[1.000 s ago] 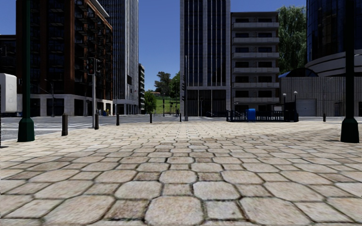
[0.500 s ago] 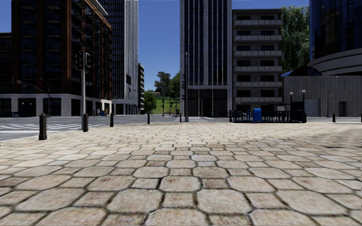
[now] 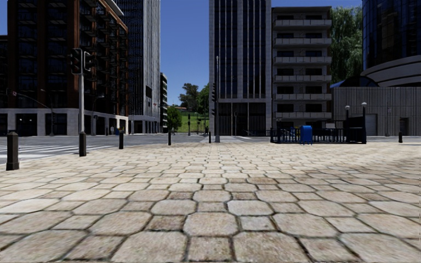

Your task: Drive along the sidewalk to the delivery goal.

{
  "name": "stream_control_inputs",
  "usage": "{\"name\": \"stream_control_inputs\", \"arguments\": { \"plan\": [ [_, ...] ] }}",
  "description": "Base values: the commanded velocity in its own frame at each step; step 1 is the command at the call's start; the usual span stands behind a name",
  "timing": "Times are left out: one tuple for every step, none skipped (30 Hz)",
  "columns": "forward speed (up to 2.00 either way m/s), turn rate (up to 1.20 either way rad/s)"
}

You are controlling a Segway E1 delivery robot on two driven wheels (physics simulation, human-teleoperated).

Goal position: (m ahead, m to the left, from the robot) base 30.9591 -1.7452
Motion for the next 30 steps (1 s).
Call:
{"name": "stream_control_inputs", "arguments": {
  "plan": [
    [2.00, 0.00],
    [2.00, 0.00],
    [2.00, 0.00],
    [2.00, 0.00],
    [2.00, 0.00],
    [2.00, 0.00],
    [2.00, 0.00],
    [2.00, 0.00],
    [2.00, 0.00],
    [2.00, 0.00],
    [2.00, 0.00],
    [2.00, 0.00],
    [2.00, 0.00],
    [2.00, 0.00],
    [2.00, 0.00],
    [2.00, 0.00],
    [2.00, 0.00],
    [2.00, 0.00],
    [2.00, 0.00],
    [2.00, 0.00],
    [2.00, 0.00],
    [2.00, 0.00],
    [2.00, 0.00],
    [2.00, 0.00],
    [2.00, 0.00],
    [2.00, 0.00],
    [2.00, 0.00],
    [2.00, 0.00],
    [2.00, 0.00],
    [2.00, 0.00]
  ]
}}
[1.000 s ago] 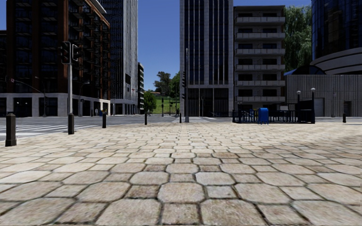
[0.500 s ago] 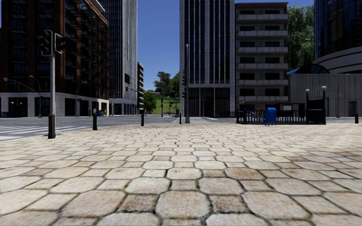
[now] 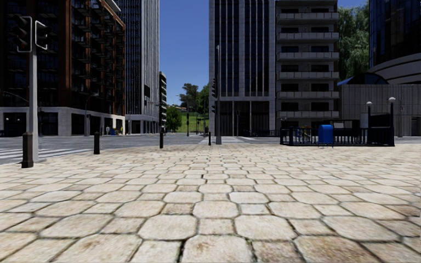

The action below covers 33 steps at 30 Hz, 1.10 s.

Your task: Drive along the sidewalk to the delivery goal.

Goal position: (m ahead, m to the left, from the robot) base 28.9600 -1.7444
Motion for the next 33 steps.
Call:
{"name": "stream_control_inputs", "arguments": {
  "plan": [
    [2.00, 0.00],
    [2.00, 0.00],
    [2.00, 0.00],
    [2.00, 0.00],
    [2.00, 0.00],
    [2.00, 0.00],
    [2.00, 0.00],
    [2.00, 0.00],
    [2.00, 0.00],
    [2.00, -0.02],
    [2.00, -0.02],
    [2.00, -0.18],
    [2.00, -0.31],
    [2.00, -0.49],
    [2.00, -0.62],
    [2.00, -0.67],
    [2.00, -0.67],
    [2.00, -0.68],
    [2.00, -0.69],
    [2.00, -0.69],
    [2.00, -0.62],
    [2.00, -0.12],
    [2.00, -0.12],
    [2.00, 0.00],
    [2.00, 0.00],
    [2.00, 0.00],
    [2.00, 0.00],
    [2.00, 0.00],
    [2.00, 0.00],
    [2.00, 0.00],
    [2.00, 0.00],
    [2.00, 0.00],
    [2.00, 0.00]
  ]
}}
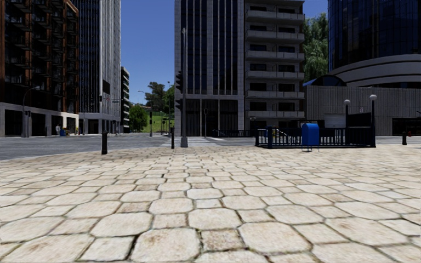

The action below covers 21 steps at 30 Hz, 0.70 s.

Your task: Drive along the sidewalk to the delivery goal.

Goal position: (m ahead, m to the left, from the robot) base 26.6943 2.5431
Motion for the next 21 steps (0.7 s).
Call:
{"name": "stream_control_inputs", "arguments": {
  "plan": [
    [2.00, 0.00],
    [2.00, 0.00],
    [2.00, 0.00],
    [2.00, 0.00],
    [2.00, 0.00],
    [2.00, 0.00],
    [2.00, 0.00],
    [2.00, 0.00],
    [2.00, 0.00],
    [2.00, 0.00],
    [2.00, 0.00],
    [2.00, 0.00],
    [2.00, 0.00],
    [2.00, 0.00],
    [2.00, 0.00],
    [2.00, 0.00],
    [2.00, 0.00],
    [2.00, 0.00],
    [2.00, 0.00],
    [2.00, 0.00],
    [2.00, 0.00]
  ]
}}
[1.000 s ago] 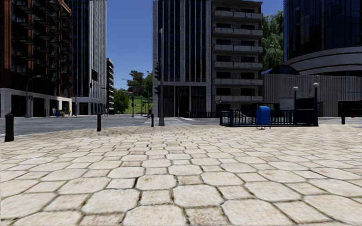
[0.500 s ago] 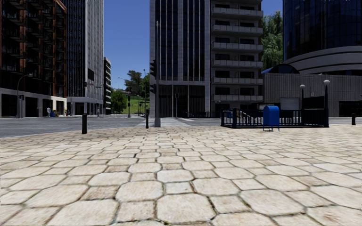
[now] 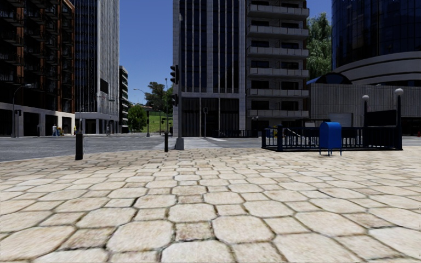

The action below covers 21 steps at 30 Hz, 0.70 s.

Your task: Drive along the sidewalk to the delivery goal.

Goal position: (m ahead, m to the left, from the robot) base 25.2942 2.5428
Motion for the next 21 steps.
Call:
{"name": "stream_control_inputs", "arguments": {
  "plan": [
    [2.00, 0.00],
    [2.00, 0.00],
    [2.00, 0.00],
    [2.00, 0.00],
    [2.00, 0.00],
    [2.00, 0.00],
    [2.00, 0.00],
    [2.00, 0.00],
    [2.00, 0.00],
    [2.00, 0.00],
    [2.00, 0.00],
    [2.00, 0.00],
    [2.00, 0.00],
    [2.00, 0.00],
    [2.00, 0.00],
    [2.00, 0.00],
    [2.00, 0.00],
    [2.00, 0.00],
    [2.00, 0.00],
    [2.00, 0.00],
    [2.00, 0.00]
  ]
}}
